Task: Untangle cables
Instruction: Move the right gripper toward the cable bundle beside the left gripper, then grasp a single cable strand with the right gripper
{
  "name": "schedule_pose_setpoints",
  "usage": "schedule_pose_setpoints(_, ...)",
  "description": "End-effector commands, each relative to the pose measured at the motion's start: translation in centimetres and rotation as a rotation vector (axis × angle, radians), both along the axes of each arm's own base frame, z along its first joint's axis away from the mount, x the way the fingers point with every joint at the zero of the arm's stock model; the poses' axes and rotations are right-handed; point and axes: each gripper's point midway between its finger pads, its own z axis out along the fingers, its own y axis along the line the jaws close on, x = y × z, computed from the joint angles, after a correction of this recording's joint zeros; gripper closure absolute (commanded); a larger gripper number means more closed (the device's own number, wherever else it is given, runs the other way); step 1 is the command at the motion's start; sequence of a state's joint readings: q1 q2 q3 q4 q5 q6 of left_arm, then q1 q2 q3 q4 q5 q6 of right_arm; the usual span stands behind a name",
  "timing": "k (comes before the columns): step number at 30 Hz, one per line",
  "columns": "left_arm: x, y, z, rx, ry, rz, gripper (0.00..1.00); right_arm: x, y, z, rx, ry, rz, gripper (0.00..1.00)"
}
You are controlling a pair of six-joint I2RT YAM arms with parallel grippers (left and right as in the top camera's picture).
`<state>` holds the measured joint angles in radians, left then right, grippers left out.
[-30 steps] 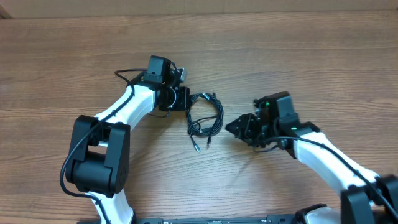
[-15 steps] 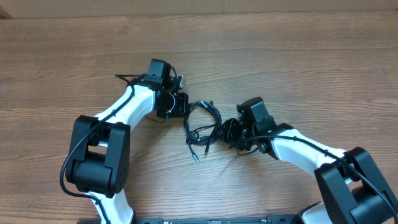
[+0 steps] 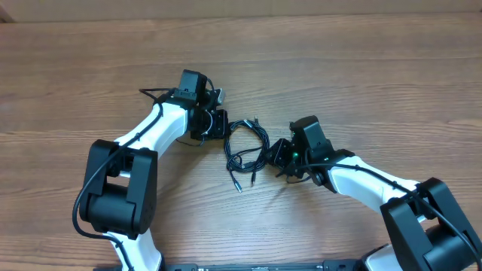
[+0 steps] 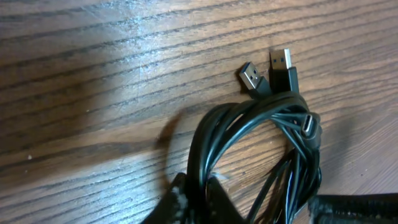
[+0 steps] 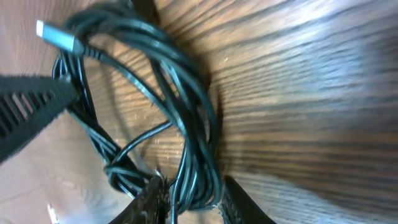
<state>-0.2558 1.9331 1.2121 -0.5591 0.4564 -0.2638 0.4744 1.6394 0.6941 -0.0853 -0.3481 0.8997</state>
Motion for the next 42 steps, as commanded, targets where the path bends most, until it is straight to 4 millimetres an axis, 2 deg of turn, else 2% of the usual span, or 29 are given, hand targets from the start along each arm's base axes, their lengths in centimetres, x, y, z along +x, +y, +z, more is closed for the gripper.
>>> schedule_pose_setpoints(1,-0.8,-0.5,-0.4,-0.013,0.034,-0.008,0.95,1.3,-0.1,0.3,-0.032,-0.025,-0.066,0.73)
schedule_pose_setpoints(6,-0.9,-0.4,-0.4,-0.012,0.04,-0.008,0.92,0.6,0.7,0.1,-0.052,-0.026,-0.068,0.73)
schedule_pose_setpoints(9,-0.9,-0.4,-0.4,-0.012,0.04,-0.008,0.91,0.5,1.1,0.0,-0.075,-0.037,-0.085,0.78)
schedule_pose_setpoints(11,-1.0,-0.4,-0.4,-0.011,0.043,-0.009,0.82,0.4,1.2,-0.1,-0.091,-0.043,-0.107,0.82)
schedule_pose_setpoints(12,-1.1,-0.4,-0.5,-0.008,0.051,-0.009,0.74,0.5,1.4,0.0,-0.092,-0.057,-0.103,0.87)
schedule_pose_setpoints(14,-1.4,-0.2,-0.6,0.001,0.065,-0.007,0.72,0.7,1.8,0.3,-0.086,-0.084,-0.095,0.96)
schedule_pose_setpoints(15,-1.5,-0.1,-0.6,0.004,0.068,-0.006,0.72,0.9,1.9,0.5,-0.084,-0.091,-0.096,0.96)
schedule_pose_setpoints(17,-1.6,0.0,-0.7,0.01,0.073,-0.005,0.76,1.2,1.8,0.5,-0.092,-0.107,-0.108,0.96)
schedule_pose_setpoints(20,-1.7,0.0,-0.7,0.015,0.076,-0.004,0.96,1.7,1.1,0.5,-0.122,-0.128,-0.137,0.96)
schedule_pose_setpoints(23,-1.7,0.0,-0.8,0.015,0.078,-0.004,0.96,2.1,1.4,0.9,-0.121,-0.162,-0.113,0.96)
schedule_pose_setpoints(25,-1.7,0.0,-0.8,0.015,0.079,-0.004,0.96,2.4,2.1,1.8,-0.101,-0.204,-0.026,0.94)
schedule_pose_setpoints(27,-1.7,0.1,-0.8,0.015,0.081,0.001,0.96,2.8,2.8,3.6,-0.046,-0.207,0.055,0.81)
schedule_pose_setpoints(29,-1.7,0.1,-0.8,0.015,0.088,0.015,0.96,3.3,2.6,5.5,-0.013,-0.162,0.062,0.74)
schedule_pose_setpoints(32,-1.5,0.6,-1.0,0.037,0.099,0.06,0.96,3.4,2.5,8.8,0.027,-0.099,0.106,0.69)
schedule_pose_setpoints(34,-1.3,0.5,-0.9,0.028,0.107,0.094,0.96,2.8,3.0,10.3,0.054,-0.054,0.144,0.71)
schedule_pose_setpoints(36,-1.1,0.3,-0.8,0.01,0.136,0.16,0.96,1.7,3.7,10.8,0.068,-0.02,0.176,0.78)
schedule_pose_setpoints(39,-1.1,0.3,-0.8,0.001,0.17,0.221,0.96,-0.4,5.0,10.0,0.052,0.024,0.231,0.79)
schedule_pose_setpoints(42,-0.9,1.0,-1.1,0.035,0.159,0.232,0.96,-3.5,6.3,8.8,-0.012,0.025,0.355,0.72)
